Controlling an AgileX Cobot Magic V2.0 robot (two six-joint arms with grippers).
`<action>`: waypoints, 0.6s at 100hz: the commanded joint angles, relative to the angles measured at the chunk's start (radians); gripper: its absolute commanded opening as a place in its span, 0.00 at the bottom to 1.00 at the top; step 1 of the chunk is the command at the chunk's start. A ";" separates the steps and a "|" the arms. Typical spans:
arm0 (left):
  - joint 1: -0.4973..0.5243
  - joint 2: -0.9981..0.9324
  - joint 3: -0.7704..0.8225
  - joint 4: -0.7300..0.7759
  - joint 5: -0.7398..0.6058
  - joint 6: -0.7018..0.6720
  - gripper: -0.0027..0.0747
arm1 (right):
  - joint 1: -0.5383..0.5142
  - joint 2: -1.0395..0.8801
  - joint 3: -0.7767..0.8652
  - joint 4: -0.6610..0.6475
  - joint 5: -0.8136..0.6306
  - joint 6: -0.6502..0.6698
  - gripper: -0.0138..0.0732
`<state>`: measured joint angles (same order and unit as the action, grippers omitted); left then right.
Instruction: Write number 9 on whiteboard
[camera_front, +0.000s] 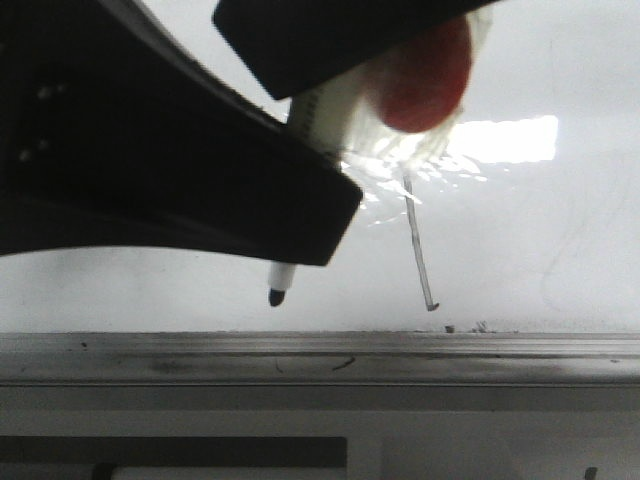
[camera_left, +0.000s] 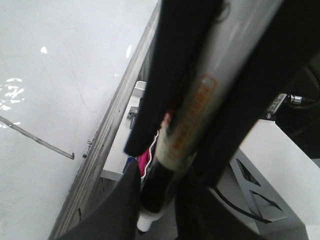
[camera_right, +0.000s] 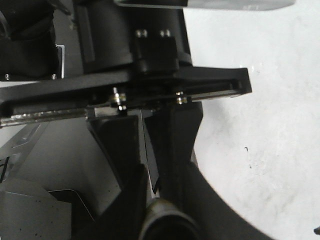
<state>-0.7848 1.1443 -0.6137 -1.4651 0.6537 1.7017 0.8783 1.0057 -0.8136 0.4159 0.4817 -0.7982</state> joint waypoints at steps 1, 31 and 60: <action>-0.003 -0.014 -0.028 -0.091 -0.004 -0.038 0.01 | 0.012 -0.008 -0.036 0.031 -0.045 -0.014 0.11; -0.003 -0.014 -0.007 -0.105 -0.004 -0.049 0.01 | 0.009 -0.014 -0.036 0.017 -0.092 -0.014 0.63; -0.001 -0.014 0.093 -0.168 -0.027 -0.049 0.01 | -0.105 -0.194 -0.036 -0.025 -0.276 -0.012 0.81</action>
<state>-0.7866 1.1443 -0.5182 -1.5518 0.6138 1.6626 0.8125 0.8803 -0.8136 0.3925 0.3383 -0.8041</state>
